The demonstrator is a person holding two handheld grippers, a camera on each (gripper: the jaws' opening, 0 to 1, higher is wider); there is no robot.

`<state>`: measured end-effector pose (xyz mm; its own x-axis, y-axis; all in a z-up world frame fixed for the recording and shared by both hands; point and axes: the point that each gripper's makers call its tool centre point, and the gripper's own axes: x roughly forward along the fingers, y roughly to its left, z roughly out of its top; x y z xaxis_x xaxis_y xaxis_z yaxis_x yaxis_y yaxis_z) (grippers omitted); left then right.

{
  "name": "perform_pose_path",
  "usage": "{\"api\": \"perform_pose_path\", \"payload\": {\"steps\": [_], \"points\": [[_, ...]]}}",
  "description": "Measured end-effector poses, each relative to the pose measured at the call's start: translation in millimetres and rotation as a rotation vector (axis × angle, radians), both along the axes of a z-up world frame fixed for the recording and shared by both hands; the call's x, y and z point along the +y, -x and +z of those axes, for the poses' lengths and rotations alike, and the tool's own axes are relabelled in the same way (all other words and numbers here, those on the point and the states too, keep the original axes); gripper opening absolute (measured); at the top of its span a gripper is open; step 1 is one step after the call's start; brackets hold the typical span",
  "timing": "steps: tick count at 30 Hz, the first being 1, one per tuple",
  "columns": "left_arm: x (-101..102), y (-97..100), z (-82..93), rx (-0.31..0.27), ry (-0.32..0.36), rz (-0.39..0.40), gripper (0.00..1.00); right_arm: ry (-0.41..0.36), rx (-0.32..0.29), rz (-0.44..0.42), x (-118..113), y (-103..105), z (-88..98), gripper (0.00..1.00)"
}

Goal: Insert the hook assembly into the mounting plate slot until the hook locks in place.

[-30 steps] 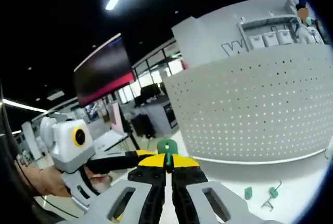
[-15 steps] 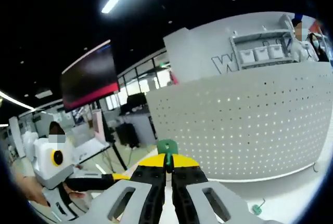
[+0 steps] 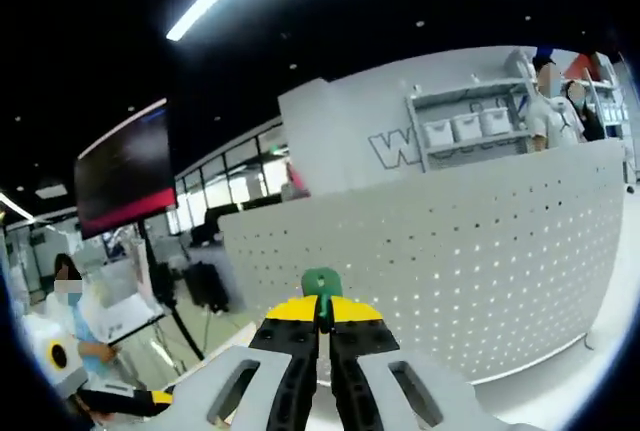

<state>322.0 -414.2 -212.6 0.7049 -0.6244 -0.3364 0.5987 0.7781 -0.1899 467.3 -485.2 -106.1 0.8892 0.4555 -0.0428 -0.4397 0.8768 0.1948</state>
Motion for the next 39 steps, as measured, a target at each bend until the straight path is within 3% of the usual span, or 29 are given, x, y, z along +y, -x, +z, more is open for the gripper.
{"api": "perform_pose_path", "payload": {"steps": [3,8,23,39], "points": [[3,-2.2,-0.4,0.002,-0.001,0.007,0.97,0.037,-0.014,-0.032,-6,-11,1.4,0.00],[5,-3.5,-1.7,0.008,-0.004,0.012,0.97,0.009,-0.007,-0.085,-17,-29,4.9,0.00],[13,-9.1,-8.2,0.028,-0.007,0.029,0.96,0.071,-0.026,-0.210,-38,-70,7.9,0.00],[24,-12.2,-11.6,0.034,-0.007,0.050,0.96,0.088,-0.062,-0.284,-44,-91,15.0,0.00]]}}
